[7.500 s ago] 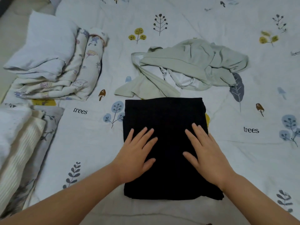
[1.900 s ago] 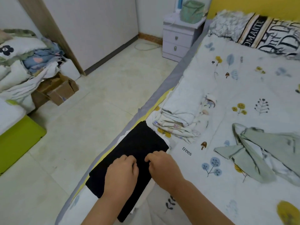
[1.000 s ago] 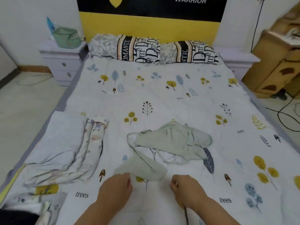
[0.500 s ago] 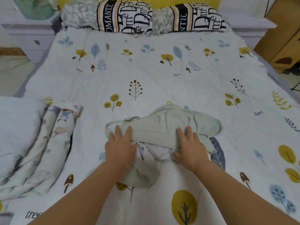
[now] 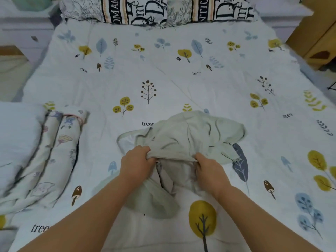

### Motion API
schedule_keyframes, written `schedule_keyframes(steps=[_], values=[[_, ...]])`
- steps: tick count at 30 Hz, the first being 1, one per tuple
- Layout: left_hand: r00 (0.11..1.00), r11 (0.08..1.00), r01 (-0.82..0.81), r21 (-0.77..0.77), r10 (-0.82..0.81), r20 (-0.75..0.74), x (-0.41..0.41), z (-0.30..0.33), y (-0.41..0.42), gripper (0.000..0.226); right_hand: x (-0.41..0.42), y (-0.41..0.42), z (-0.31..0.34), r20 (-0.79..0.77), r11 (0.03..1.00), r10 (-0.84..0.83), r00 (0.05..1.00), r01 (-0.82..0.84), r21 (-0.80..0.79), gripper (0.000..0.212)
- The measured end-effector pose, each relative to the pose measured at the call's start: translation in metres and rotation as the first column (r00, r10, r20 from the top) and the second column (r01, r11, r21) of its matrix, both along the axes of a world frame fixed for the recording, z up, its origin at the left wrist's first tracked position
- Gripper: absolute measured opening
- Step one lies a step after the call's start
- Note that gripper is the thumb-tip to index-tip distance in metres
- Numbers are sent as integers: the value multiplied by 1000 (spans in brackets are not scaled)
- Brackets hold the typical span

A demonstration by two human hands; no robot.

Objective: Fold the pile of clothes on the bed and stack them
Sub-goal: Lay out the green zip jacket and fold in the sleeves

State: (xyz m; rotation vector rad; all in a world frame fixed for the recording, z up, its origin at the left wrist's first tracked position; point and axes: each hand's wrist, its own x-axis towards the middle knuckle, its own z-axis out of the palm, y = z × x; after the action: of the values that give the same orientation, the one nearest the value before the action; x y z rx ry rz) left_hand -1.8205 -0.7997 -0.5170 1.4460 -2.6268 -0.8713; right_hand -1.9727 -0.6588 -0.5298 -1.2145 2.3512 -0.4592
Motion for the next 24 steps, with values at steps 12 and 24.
schedule_keyframes(steps=[12,24], values=[[910,981,-165,-97,114,-399,33,168,21,25,27,68,167,311,951,-121,943,200,-236,26],[893,980,60,189,32,-450,76,342,47,33,22,115,358,488,925,-148,860,294,-239,30]])
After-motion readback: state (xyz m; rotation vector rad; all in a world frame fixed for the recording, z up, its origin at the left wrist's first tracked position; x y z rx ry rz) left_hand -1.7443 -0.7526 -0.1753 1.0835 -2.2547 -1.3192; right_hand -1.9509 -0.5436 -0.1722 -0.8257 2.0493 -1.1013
